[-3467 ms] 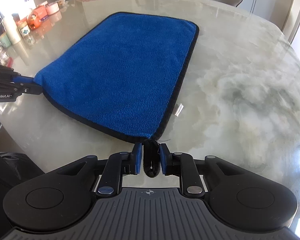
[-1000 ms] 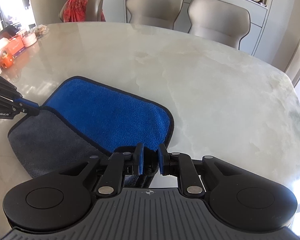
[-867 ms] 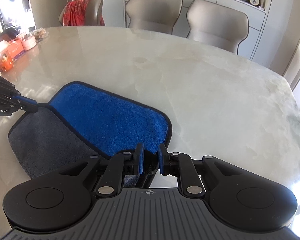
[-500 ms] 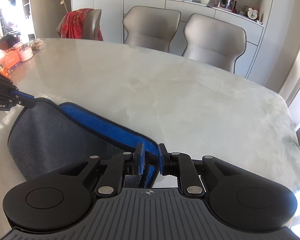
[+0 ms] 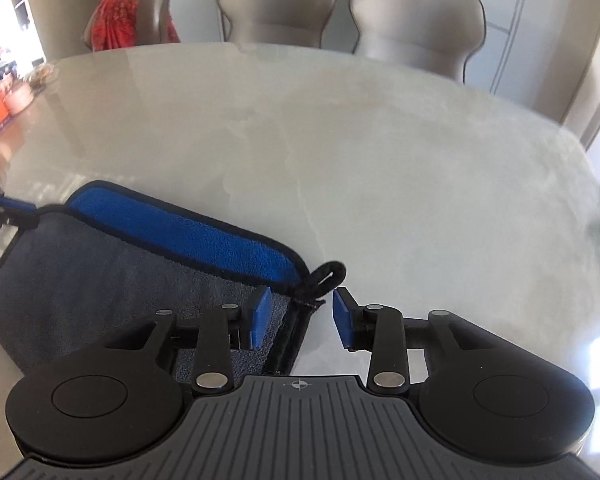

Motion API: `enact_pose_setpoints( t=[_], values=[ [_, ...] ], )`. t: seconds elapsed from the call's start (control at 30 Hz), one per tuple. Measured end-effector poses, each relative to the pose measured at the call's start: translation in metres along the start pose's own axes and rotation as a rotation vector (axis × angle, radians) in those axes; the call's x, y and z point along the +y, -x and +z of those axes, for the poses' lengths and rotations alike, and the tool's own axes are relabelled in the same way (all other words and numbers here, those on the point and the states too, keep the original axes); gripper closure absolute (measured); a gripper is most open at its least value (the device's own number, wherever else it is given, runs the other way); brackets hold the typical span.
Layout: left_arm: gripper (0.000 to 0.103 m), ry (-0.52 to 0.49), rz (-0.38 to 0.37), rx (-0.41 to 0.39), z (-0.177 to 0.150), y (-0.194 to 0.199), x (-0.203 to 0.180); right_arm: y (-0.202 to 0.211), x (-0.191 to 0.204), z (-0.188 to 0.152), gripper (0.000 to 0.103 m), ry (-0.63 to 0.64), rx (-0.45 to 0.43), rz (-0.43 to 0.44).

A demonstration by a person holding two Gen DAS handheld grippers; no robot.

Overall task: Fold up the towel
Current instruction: 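Lay the folded edge down and open both grippers to release the towel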

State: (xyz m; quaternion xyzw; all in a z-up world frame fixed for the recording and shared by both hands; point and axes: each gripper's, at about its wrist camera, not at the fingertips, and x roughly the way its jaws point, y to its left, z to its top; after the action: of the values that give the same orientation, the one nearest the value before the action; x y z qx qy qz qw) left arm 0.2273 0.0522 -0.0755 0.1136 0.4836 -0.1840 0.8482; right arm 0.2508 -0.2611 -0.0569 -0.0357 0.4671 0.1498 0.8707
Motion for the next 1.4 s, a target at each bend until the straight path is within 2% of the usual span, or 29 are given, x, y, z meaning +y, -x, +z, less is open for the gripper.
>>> enact_pose_setpoints(
  t=[0.1,0.33,0.53,0.57,0.6,0.63,0.67,0.87,1.07,1.17,1.2,1.23,1.3,1.4],
  values=[
    [0.093,-0.003,-0.005,0.008,0.001,-0.005,0.0,-0.013,-0.007,-0.001,0.068,-0.059,0.018,0.021],
    [0.093,-0.014,-0.007,0.019,0.0,-0.016,-0.002,-0.025,-0.003,-0.003,0.068,-0.069,0.034,0.005],
    [0.093,-0.016,0.003,0.017,0.0,-0.02,-0.003,-0.032,-0.005,-0.004,0.068,-0.122,0.009,0.014],
    [0.093,-0.016,0.006,0.015,0.0,-0.02,-0.003,-0.032,-0.004,-0.005,0.069,-0.11,-0.002,0.016],
    [0.093,-0.02,0.009,0.013,0.0,-0.02,-0.003,-0.033,-0.002,-0.006,0.075,-0.094,-0.013,0.01],
    [0.094,-0.029,0.013,0.008,0.0,-0.019,-0.005,-0.032,0.0,-0.007,0.091,-0.074,-0.031,-0.007],
    [0.094,-0.037,0.017,0.002,0.0,-0.017,-0.006,-0.03,0.002,-0.008,0.093,-0.058,-0.047,-0.023],
    [0.099,-0.041,0.022,-0.05,0.005,-0.009,-0.008,-0.011,-0.002,-0.009,0.095,-0.084,-0.13,-0.027],
    [0.099,-0.043,0.02,-0.065,0.013,-0.007,-0.003,0.007,-0.016,0.0,0.095,-0.117,-0.196,-0.038],
    [0.095,-0.054,0.004,-0.036,0.012,-0.01,-0.002,0.003,-0.023,0.005,0.093,-0.146,-0.135,0.001],
    [0.093,-0.049,0.003,-0.027,0.01,-0.011,-0.001,-0.001,-0.025,0.004,0.087,-0.165,-0.119,0.013],
    [0.093,-0.044,-0.002,-0.011,0.008,-0.013,0.0,-0.004,-0.027,0.003,0.075,-0.187,-0.104,0.026],
    [0.087,-0.036,-0.007,0.007,0.004,-0.016,0.0,-0.009,-0.027,0.001,0.062,-0.194,-0.092,0.025],
    [0.079,-0.023,-0.016,0.019,0.0,-0.019,0.0,-0.017,-0.024,-0.001,0.062,-0.193,-0.065,0.043]
  ],
)
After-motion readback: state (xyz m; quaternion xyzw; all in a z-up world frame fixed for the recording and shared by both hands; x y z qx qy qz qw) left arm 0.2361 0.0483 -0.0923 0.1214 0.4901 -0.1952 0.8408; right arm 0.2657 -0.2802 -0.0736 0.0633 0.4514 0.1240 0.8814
